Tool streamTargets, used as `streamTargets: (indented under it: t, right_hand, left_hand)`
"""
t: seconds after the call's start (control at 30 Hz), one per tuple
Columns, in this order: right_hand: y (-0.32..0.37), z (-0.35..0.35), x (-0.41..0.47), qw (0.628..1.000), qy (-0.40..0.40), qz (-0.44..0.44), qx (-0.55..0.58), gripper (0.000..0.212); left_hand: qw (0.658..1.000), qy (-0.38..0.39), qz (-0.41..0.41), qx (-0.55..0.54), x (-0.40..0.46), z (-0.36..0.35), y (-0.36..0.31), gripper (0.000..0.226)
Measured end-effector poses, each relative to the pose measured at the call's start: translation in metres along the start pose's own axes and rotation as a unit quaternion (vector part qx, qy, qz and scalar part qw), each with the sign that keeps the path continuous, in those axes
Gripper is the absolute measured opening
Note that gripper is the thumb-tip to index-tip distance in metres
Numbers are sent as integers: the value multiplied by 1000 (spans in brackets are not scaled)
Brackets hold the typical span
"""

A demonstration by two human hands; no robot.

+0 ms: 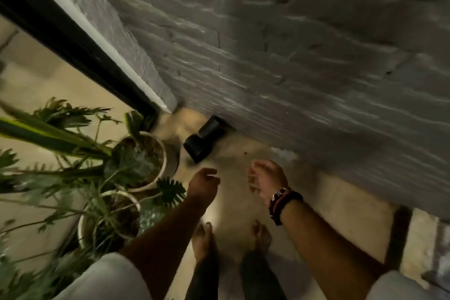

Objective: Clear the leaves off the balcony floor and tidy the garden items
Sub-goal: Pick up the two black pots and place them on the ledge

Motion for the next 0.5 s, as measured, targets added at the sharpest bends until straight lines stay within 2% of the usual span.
streamTargets:
  t: [0.13, 0.27, 0.37, 0.5]
  right_hand:
    - [-37, -31, 119, 999, -7, -26, -33, 11]
    - [-60, -57, 227, 997, -7, -29, -68, 15]
    - [-68, -72, 290, 996, 2, -24, -92, 31]
    - [-67, -99, 359, 989, 14, -11, -144, 57]
  left_hand:
    - [990, -2, -18, 143, 118, -29, 29, 19]
    - [957, 9, -80, 277, 217, -50, 51, 37]
    - [926, -15, -87, 366, 271, -48, 68, 53]
    - [875, 0, -61, 481, 321, -42, 94, 71]
Point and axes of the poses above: each hand's wrist, its own x-axis towards the middle knuckle, its own z-axis out of the back of the hand, y = z × x, the point moved 8 cm from there along x, towards the middle knuckle, and after that the axes turned 6 degrees about -x, right-handed, at the moved point
